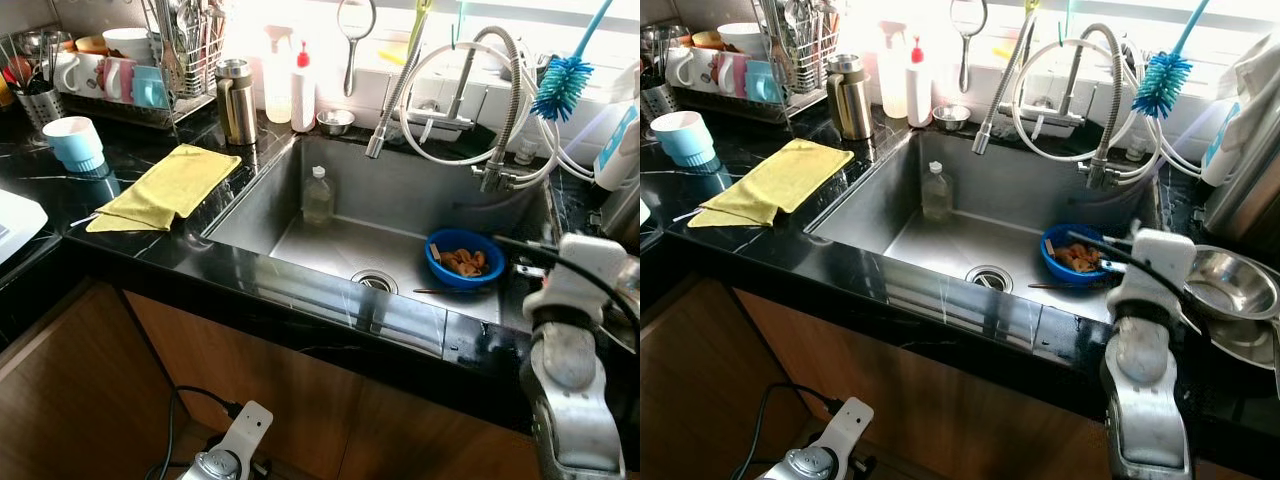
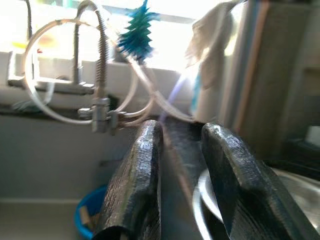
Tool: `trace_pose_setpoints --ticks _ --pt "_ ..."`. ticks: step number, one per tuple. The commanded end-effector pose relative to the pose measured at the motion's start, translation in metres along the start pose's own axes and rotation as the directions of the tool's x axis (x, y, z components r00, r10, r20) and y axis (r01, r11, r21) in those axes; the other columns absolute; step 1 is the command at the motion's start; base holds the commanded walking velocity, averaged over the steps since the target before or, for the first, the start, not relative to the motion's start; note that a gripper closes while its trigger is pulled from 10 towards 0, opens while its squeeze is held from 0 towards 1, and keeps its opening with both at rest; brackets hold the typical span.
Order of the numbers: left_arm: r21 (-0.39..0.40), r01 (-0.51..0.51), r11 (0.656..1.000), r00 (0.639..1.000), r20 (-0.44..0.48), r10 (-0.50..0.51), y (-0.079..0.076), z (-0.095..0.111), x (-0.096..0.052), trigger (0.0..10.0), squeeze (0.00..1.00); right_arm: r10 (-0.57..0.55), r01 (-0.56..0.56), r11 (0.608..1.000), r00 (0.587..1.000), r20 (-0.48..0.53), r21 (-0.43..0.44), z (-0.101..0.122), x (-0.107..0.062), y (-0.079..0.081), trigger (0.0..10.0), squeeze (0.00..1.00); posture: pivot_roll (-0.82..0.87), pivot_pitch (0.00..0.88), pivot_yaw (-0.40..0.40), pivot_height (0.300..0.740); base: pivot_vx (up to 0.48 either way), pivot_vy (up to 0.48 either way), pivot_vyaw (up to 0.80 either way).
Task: Kitchen organization
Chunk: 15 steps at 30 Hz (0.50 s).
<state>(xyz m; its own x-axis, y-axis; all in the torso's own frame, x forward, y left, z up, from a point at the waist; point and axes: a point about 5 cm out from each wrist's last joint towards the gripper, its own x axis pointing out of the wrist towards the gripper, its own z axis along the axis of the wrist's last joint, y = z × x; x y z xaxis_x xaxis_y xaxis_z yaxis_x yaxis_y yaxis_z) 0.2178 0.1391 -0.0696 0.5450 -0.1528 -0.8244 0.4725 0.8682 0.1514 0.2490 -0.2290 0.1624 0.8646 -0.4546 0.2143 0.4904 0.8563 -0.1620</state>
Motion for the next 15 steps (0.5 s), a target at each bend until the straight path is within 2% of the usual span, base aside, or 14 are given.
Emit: trace_pose_setpoints --ticks 1,3,10,15 --pt "0.026 0.003 1.000 1.000 -0.003 -0.003 0.000 0.001 0.000 10.0 0.00 -0.040 0.040 0.999 0.998 0.051 0.010 0.009 -0.001 -0.006 10.0 0.00 0.00 0.012 -0.030 0.736 0.000 0.000 0.00" --pt "0.027 0.003 1.000 1.000 -0.001 -0.003 0.000 0.002 0.000 10.0 0.00 -0.055 0.054 0.998 0.998 0.040 0.020 0.007 -0.006 -0.012 10.0 0.00 0.00 0.013 -0.029 0.736 0.000 0.000 0.00" --pt "0.030 0.003 1.000 1.000 0.000 -0.003 0.001 0.003 0.000 10.0 0.00 -0.001 0.001 1.000 1.000 0.024 0.030 0.003 -0.005 -0.007 10.0 0.00 0.00 0.014 -0.028 0.736 0.000 0.000 0.00" --pt "0.010 -0.003 1.000 1.000 -0.005 0.003 0.001 0.002 0.000 10.0 0.00 0.042 -0.047 0.993 0.998 0.047 0.112 0.011 0.006 0.013 10.0 0.00 0.01 0.012 -0.032 0.736 0.000 0.000 0.00"
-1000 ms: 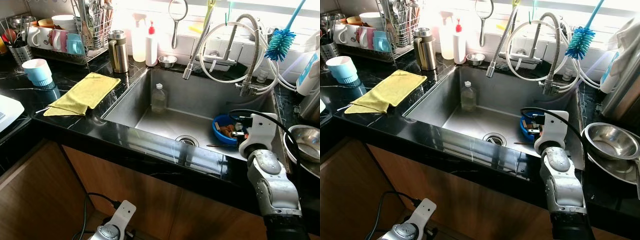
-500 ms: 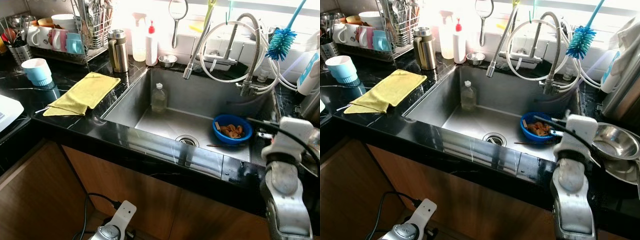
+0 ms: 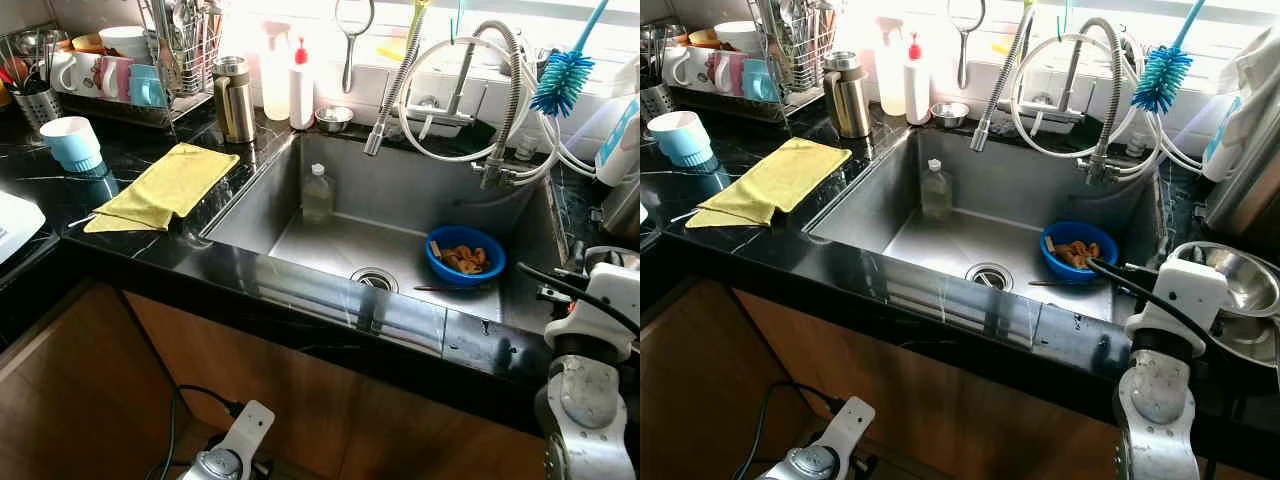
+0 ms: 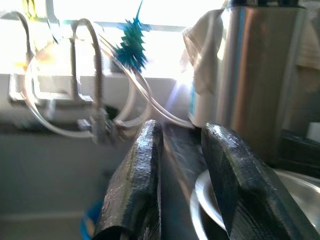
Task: Kitchen organization
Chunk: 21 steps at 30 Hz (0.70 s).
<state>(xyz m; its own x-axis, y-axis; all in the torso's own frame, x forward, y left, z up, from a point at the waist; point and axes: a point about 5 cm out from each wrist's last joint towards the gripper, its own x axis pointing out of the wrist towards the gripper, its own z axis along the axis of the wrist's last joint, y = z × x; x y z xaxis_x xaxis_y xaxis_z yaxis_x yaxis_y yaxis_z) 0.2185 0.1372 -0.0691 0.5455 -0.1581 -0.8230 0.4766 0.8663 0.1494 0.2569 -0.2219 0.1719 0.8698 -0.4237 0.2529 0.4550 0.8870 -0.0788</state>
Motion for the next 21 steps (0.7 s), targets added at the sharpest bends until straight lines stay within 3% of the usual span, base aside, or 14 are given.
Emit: trace_pose_setpoints --ticks 1,6,12,21 --pt "0.004 -0.007 1.000 1.000 -0.010 0.007 0.0024 -0.0001 -0.0001 10.0 0.00 0.024 -0.024 0.999 1.000 0.006 0.025 0.0020 0.0007 0.0072 10.0 0.00 0.01 0.012 -0.031 0.736 0.000 0.000 0.00" --pt "0.004 -0.005 1.000 1.000 -0.010 0.005 0.0022 -0.0001 -0.0001 10.0 0.00 0.032 -0.032 0.999 0.999 0.007 0.029 0.0026 0.0006 0.0084 10.0 0.00 0.00 0.013 -0.031 0.736 0.000 0.246 0.00" --pt "0.005 -0.002 1.000 1.000 -0.009 0.002 0.0016 0.0001 0.0000 10.0 0.00 0.050 -0.050 0.998 0.999 -0.004 0.049 0.0016 0.0007 0.0108 10.0 0.00 0.01 0.014 -0.034 0.736 0.000 0.431 -0.80" --pt "0.013 -0.002 1.000 1.000 -0.006 0.002 0.0012 0.0001 0.0000 10.0 0.00 0.065 -0.064 0.996 0.998 -0.002 0.055 0.0015 0.0033 0.0155 10.0 0.00 0.01 0.013 -0.033 0.736 0.000 0.000 -0.80"
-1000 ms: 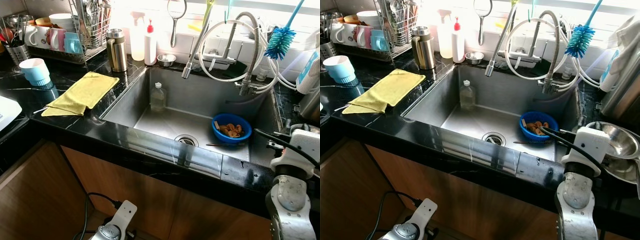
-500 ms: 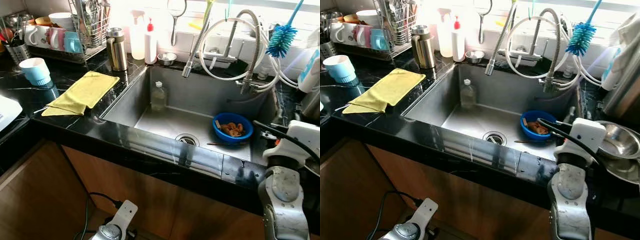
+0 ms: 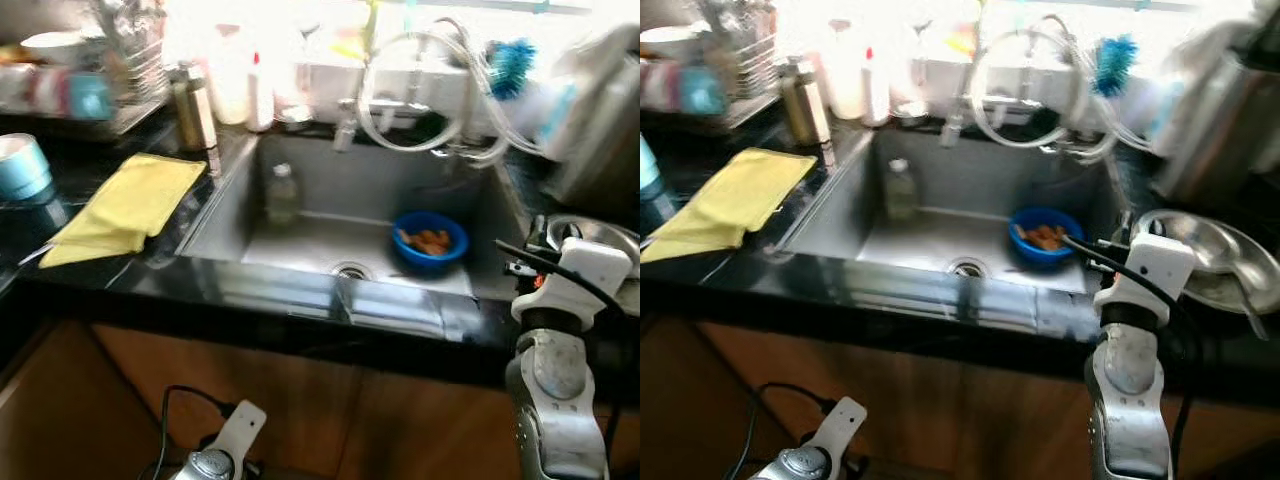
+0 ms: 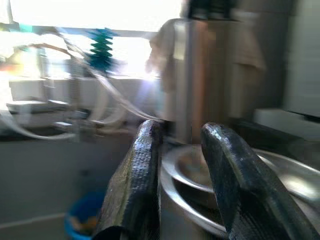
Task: Kitchen organization
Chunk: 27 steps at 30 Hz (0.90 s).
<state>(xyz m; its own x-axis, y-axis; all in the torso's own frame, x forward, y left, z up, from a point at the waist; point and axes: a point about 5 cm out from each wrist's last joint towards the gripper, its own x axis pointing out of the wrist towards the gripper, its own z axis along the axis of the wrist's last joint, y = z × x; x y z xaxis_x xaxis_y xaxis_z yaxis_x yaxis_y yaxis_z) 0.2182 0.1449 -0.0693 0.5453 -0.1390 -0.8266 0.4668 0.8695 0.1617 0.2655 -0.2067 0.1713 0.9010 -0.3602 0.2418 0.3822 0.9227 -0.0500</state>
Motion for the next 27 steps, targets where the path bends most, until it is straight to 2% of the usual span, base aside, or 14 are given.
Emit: trace_pose_setpoints --ticks 1,3,11,21,27 --pt "0.015 0.013 1.000 1.000 0.005 -0.013 -0.0052 0.0040 0.0010 10.0 0.00 -0.006 0.006 1.000 1.000 0.003 0.008 0.0011 0.0023 -0.0018 10.0 0.00 0.01 0.013 -0.032 0.736 0.000 0.000 -0.80" --pt "0.016 0.013 1.000 1.000 0.005 -0.013 -0.0052 0.0040 0.0010 10.0 0.00 -0.006 0.006 1.000 1.000 0.004 0.011 0.0011 0.0024 -0.0017 10.0 0.00 0.01 0.013 -0.032 0.736 0.000 0.000 -0.70" --pt "0.009 0.015 1.000 1.000 0.022 -0.015 -0.0053 0.0068 0.0012 10.0 0.00 -0.009 0.008 1.000 1.000 0.006 0.015 0.0009 0.0037 -0.0015 10.0 0.00 0.01 0.011 -0.031 0.736 0.000 0.000 0.00" --pt "0.008 0.010 1.000 1.000 0.004 -0.010 -0.0033 -0.0004 0.0002 10.0 0.00 -0.010 0.010 1.000 1.000 -0.003 0.025 -0.0006 0.0036 -0.0016 10.0 0.00 0.01 0.010 -0.030 0.736 0.000 0.000 0.00" --pt "0.004 0.008 1.000 1.000 -0.001 -0.008 -0.0031 -0.0011 0.0002 10.0 0.00 0.002 -0.002 1.000 1.000 -0.001 0.024 -0.0001 0.0047 0.0007 10.0 0.00 0.01 0.010 -0.031 0.736 0.000 0.000 -0.80"
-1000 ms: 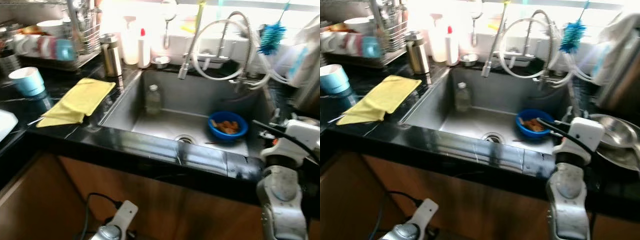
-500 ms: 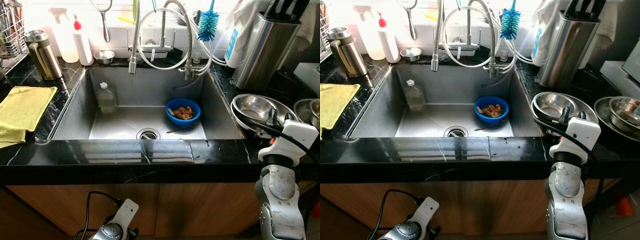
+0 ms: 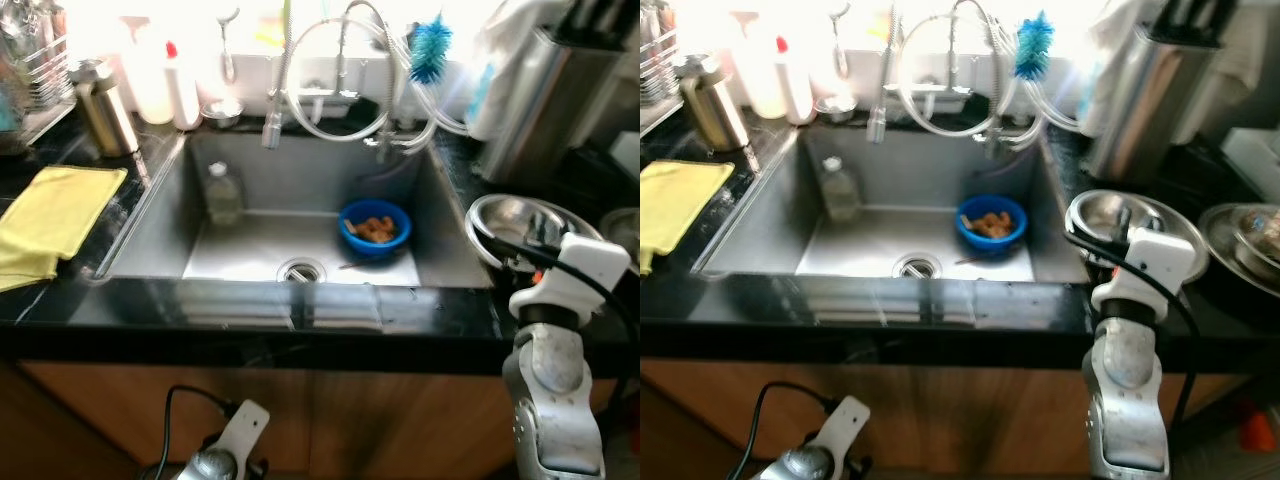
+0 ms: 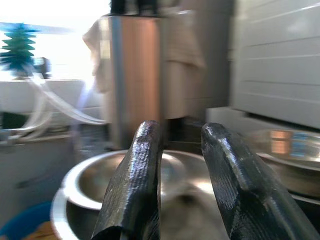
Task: Kitchen organization
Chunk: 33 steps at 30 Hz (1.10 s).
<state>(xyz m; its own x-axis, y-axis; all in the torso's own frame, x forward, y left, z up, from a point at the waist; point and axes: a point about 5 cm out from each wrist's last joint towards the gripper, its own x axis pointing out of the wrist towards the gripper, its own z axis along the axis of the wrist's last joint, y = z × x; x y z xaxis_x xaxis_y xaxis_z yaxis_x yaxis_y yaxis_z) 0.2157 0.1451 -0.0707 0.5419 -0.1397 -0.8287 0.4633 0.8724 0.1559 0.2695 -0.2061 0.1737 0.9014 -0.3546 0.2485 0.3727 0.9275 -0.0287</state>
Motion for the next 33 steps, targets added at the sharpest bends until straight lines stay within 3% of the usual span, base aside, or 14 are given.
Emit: trace_pose_setpoints --ticks 1,5,21,27,28,29,30,33 --pt "0.012 0.006 1.000 1.000 0.002 -0.006 -0.002 0.002 0.000 10.0 0.00 -0.003 0.003 1.000 1.000 -0.008 0.001 -0.002 0.001 -0.001 10.0 0.00 0.01 0.011 -0.030 0.736 0.000 0.000 -0.80" --pt "0.012 0.007 1.000 1.000 0.000 -0.007 -0.003 0.001 0.001 10.0 0.00 -0.003 0.003 1.000 1.000 -0.008 0.003 -0.002 0.000 -0.001 10.0 0.00 0.01 0.013 -0.031 0.736 0.000 0.000 -0.80" --pt "0.019 0.014 1.000 1.000 0.004 -0.014 -0.006 0.003 0.001 10.0 0.00 0.003 -0.003 1.000 1.000 -0.006 0.004 -0.002 0.000 0.001 10.0 0.00 0.01 0.014 -0.030 0.736 0.000 0.000 0.00" --pt "0.024 0.017 1.000 1.000 0.007 -0.018 -0.006 0.004 0.001 10.0 0.00 -0.012 0.012 1.000 0.999 -0.040 0.004 -0.010 -0.011 -0.003 10.0 0.00 0.01 0.014 -0.031 0.736 0.000 0.000 0.00" --pt "0.025 0.018 1.000 1.000 0.007 -0.018 -0.006 0.004 0.001 10.0 0.00 -0.013 0.013 1.000 0.999 -0.044 0.006 -0.011 -0.013 -0.003 10.0 0.35 0.01 0.014 -0.031 0.736 0.000 0.000 0.00" --pt "0.025 0.019 0.999 1.000 0.007 -0.019 -0.006 0.004 0.001 10.0 0.00 -0.016 0.016 1.000 0.999 -0.048 0.007 -0.012 -0.015 -0.004 10.0 0.77 0.00 0.014 -0.031 0.736 0.000 0.000 0.00" --pt "0.026 0.019 0.999 1.000 0.007 -0.019 -0.006 0.004 0.001 10.0 0.00 -0.017 0.018 1.000 0.999 -0.050 0.007 -0.013 -0.016 -0.004 10.0 1.00 0.00 0.014 -0.031 0.736 0.000 0.000 0.00" --pt "0.027 0.021 0.999 1.000 0.009 -0.021 -0.007 0.005 0.001 10.0 0.00 -0.035 0.036 0.999 0.997 -0.072 0.007 -0.018 -0.023 -0.009 10.0 1.00 0.01 0.015 -0.033 0.736 0.000 0.000 0.00"
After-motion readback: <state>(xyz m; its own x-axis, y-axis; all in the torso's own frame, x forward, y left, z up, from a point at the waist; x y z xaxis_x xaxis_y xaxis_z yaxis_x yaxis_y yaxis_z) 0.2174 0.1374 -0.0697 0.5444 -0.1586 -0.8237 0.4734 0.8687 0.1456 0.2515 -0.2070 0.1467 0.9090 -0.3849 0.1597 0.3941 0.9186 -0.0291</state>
